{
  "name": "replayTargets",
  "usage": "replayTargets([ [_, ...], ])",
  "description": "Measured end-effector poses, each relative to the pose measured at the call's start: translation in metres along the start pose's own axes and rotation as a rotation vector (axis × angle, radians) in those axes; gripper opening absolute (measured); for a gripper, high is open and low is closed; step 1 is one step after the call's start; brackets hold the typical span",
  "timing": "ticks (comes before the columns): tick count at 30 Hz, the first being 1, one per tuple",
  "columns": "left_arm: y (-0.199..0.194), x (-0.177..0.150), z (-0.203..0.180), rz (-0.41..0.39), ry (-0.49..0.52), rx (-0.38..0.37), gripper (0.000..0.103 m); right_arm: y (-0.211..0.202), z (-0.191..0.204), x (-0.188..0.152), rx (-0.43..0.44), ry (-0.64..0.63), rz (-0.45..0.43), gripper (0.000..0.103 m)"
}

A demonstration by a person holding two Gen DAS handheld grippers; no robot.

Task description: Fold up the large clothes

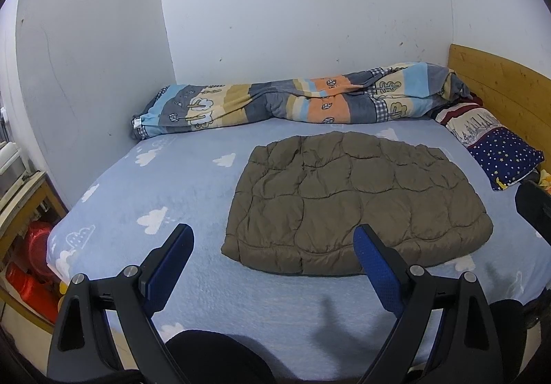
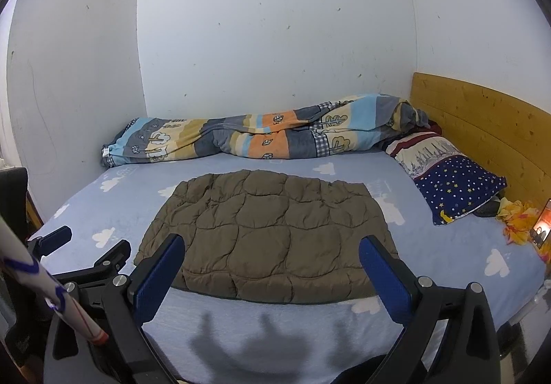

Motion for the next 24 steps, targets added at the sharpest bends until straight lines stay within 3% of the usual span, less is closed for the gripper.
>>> replayTargets([
  [24, -0.0015, -0.0021, 0.0002, 0.005, 0.003, -0.002, 0.093, 0.0004, -0.0058, -0.0022, 0.0, 0.005, 0.003, 0.103],
])
Point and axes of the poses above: each gripper's, at about its wrist camera, not at the fingertips, and y roughly the way its jaws point, z to its left, x to its top, the point moved 4 cm from there along y, roughly the way its jaws point, and after that the axes turned 3 degrees about -z, right-handed, at the moved point
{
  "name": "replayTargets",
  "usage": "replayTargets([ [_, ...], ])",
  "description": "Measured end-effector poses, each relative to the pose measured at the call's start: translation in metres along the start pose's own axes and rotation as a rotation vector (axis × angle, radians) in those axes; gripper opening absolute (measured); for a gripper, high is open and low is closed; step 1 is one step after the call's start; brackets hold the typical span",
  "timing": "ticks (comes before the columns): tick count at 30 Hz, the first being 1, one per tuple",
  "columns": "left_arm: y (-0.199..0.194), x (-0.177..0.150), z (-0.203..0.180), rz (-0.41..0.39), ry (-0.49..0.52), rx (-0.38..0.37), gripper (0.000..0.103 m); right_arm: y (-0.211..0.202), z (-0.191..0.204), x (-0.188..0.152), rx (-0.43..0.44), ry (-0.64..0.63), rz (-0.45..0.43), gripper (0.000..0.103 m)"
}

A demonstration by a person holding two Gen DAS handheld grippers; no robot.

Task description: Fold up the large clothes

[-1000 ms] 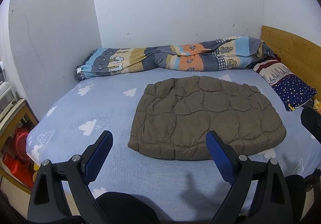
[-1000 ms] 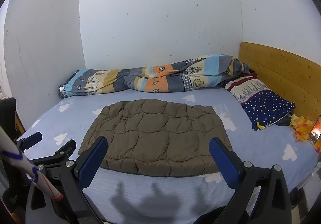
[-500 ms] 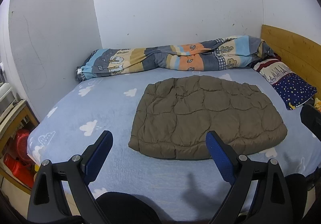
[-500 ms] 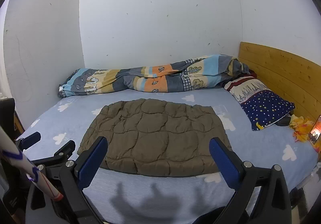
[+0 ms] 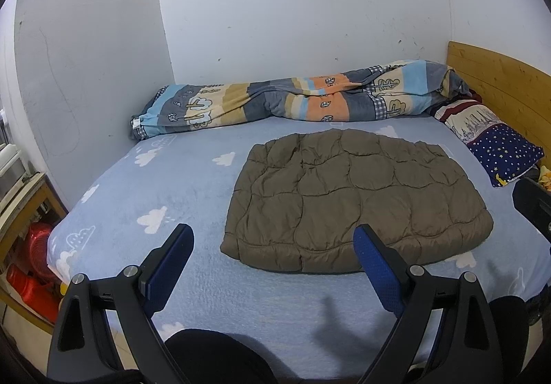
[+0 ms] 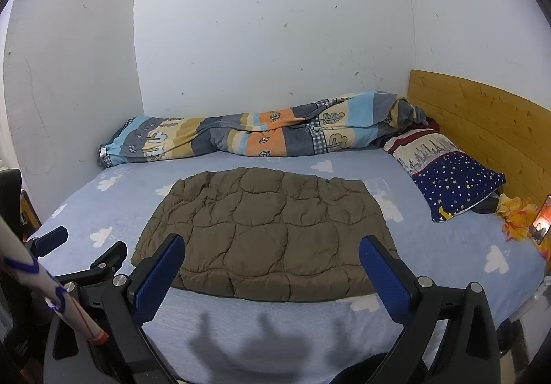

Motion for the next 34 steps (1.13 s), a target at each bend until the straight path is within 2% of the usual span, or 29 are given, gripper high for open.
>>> replayTargets([
  [28, -0.001, -0.002, 0.006, 0.005, 0.013, -0.024, 0.093, 0.001, -0.006, -0.006, -0.003, 0.007, 0.007, 0.103],
  [34, -0.012, 0.0, 0.004, -0.051, 0.049, -0.001, 0.093, -0.001, -0.006, -0.005, 0.002, 0.004, 0.001, 0.103],
])
Point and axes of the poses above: each gripper's, at about its wrist camera, not at the fingertips, and y roughly the way its jaws point, z to its left, x to its top, the point moved 4 cm from there along y, roughly the way its jaws point, and after that the axes turned 3 degrees about -z, right-handed, at the moved point
